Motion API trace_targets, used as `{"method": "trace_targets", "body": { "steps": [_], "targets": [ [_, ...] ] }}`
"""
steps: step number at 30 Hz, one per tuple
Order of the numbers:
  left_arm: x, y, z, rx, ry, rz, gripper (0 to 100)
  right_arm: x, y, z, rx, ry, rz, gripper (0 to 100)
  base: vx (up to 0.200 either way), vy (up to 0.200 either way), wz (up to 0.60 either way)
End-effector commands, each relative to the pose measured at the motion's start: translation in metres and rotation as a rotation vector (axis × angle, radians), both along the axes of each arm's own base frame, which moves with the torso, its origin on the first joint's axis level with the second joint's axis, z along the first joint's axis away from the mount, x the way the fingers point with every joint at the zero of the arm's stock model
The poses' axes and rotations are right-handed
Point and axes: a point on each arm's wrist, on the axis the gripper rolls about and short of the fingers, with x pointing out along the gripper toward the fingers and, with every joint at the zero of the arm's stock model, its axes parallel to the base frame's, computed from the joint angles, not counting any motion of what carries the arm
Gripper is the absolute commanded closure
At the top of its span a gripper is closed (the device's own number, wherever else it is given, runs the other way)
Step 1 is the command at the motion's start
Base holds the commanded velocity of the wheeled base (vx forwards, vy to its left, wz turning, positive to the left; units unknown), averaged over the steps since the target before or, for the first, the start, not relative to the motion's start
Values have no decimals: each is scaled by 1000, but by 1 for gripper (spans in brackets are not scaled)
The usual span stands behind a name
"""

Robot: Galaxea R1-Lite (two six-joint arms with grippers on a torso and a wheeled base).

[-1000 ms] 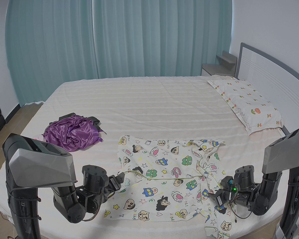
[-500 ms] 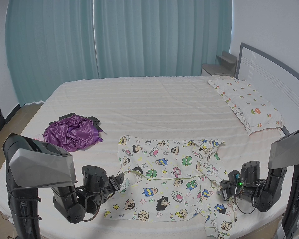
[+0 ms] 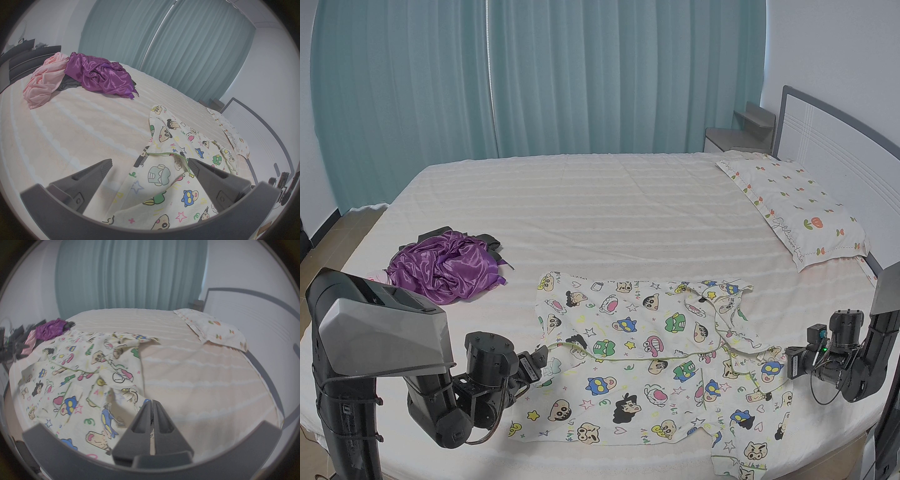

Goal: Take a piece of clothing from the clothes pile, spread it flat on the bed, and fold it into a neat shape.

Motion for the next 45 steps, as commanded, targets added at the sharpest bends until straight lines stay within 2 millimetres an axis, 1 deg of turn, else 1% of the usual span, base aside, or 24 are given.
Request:
{"method": "trace_targets", "body": {
  "steps": [1, 2, 3, 5, 9, 10, 15, 18, 21, 22, 23, 26, 28, 29, 33, 34, 35, 36, 39, 41, 42, 45],
  "targets": [
    [-1, 0, -1, 4, 6, 1, 0, 4, -22, -25, 74, 47, -103, 100, 0, 0, 0],
    [-1, 0, -1, 3, 5, 1, 0, 4, -23, -25, 75, 46, -105, 100, 0, 0, 0],
    [-1, 1, -2, 4, 7, 1, 0, 7, -27, -31, 97, 43, -134, 100, 0, 0, 0],
    [-1, 1, -2, 4, 7, 1, 0, 9, -32, -37, 114, 44, -163, 100, 0, 0, 0],
    [-1, 1, -2, 5, 7, 4, 0, 8, -39, -40, 118, 51, -190, 100, 0, 0, 0],
    [-1, 1, -2, 4, 7, 2, 0, 8, -40, -40, 119, 49, -194, 0, 0, 0, 0],
    [-1, 1, -2, 5, 9, 2, 0, 9, -40, -39, 121, 39, -198, 0, 0, 0, 0],
    [-1, 1, -3, 8, 12, 4, 0, 12, -41, -32, 142, 0, -211, 0, 0, 0, 0],
    [-1, 1, -4, 9, 15, 5, 0, 15, -40, -17, 173, -108, -195, 0, 0, 0, 0],
    [-1, 1, -4, 9, 15, 5, 0, 15, -40, -17, 173, -108, -195, 0, 0, 0, 0],
    [-1, 1, -4, 9, 15, 5, 0, 15, -37, -8, 179, -163, -164, 0, 0, 0, 0],
    [-1, 1, -4, 9, 15, 5, 0, 16, -29, 9, 175, -215, -125, 0, 0, 0, 0],
    [-1, 1, -4, 9, 14, 5, 0, 16, -27, 12, 174, -222, -118, 0, 0, 0, 0],
    [-1, 1, -4, 9, 15, 5, 0, 16, -20, 16, 173, -231, -93, 0, 0, 0, 0],
    [-1, 1, -4, 9, 15, 5, 0, 10, 6, 14, 199, -187, 29, 0, 0, 0, 0],
    [-1, 1, -4, 9, 15, 5, 0, 10, 8, 14, 202, -184, 39, 0, 0, 0, 0],
    [-1, 2, -5, 10, 16, 5, 0, 10, 19, 12, 201, -173, 90, 0, 0, 0, 0],
    [-1, 1, -5, 10, 16, 4, 0, 11, 25, 10, 194, -168, 120, 0, 0, 0, 0],
    [-2, 1, -5, 9, 16, 4, 0, 15, 39, -1, 181, -133, 179, 0, 0, 0, 0],
    [-2, 2, -5, 10, 19, 6, 0, 16, 46, -9, 156, -110, 216, 0, 0, 0, 0],
    [-2, 2, -5, 10, 19, 6, 0, 16, 46, -10, 153, -106, 218, 0, 0, 0, 0],
    [-2, 2, -5, 12, 22, 6, 0, 24, 48, -25, 95, -75, 260, 0, 0, 0, 0]
  ]
}}
